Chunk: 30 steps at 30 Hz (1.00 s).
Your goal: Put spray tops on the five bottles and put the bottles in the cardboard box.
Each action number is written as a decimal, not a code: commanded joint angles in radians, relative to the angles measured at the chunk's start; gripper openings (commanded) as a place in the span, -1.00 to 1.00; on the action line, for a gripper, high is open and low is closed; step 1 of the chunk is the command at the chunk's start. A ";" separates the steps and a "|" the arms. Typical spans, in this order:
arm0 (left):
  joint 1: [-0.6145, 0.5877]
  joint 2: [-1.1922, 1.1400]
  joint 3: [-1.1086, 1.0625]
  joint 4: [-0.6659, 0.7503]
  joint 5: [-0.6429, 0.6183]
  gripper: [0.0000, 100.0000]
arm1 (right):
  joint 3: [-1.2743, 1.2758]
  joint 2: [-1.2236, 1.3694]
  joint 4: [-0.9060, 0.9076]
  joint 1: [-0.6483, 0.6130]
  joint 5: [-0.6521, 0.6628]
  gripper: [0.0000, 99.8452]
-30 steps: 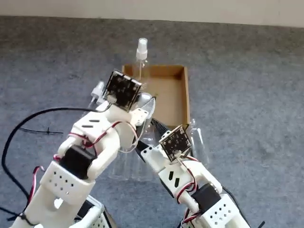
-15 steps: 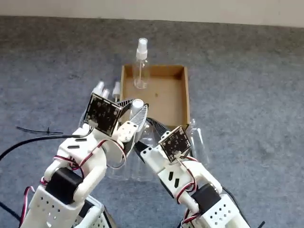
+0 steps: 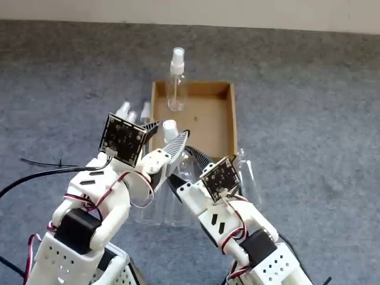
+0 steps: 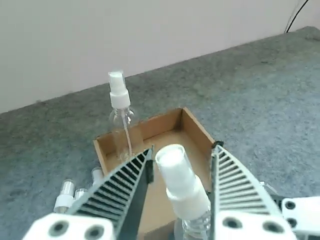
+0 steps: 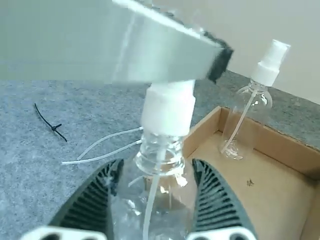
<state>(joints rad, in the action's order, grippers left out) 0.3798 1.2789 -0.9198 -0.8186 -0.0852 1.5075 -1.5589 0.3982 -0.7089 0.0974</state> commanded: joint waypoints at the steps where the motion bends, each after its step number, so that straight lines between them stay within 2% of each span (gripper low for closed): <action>1: -0.024 0.010 0.120 0.014 0.008 -0.64 | -0.016 -0.013 -0.001 -0.001 0.006 -0.99; 6: -0.110 0.008 0.166 0.020 0.017 -0.64 | -0.016 -0.013 -0.001 -0.001 0.006 -0.99; 10: -0.136 -0.002 0.140 0.015 0.101 -0.64 | -0.016 -0.013 -0.001 -0.001 0.006 -0.99; 20: -0.024 -0.111 0.093 0.012 0.144 -0.65 | -0.016 -0.013 -0.001 -0.001 0.006 -0.99; 25: 0.036 -0.122 0.097 0.000 0.147 -0.76 | -0.016 -0.013 -0.001 -0.001 0.006 -0.99; 30: 0.053 -0.122 0.096 -0.015 0.147 -0.77 | -0.016 -0.013 -0.001 -0.001 0.006 -0.99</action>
<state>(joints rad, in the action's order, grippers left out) 0.4135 1.1623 -0.8324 -0.8247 0.0545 1.5075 -1.5589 0.3982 -0.7104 0.0974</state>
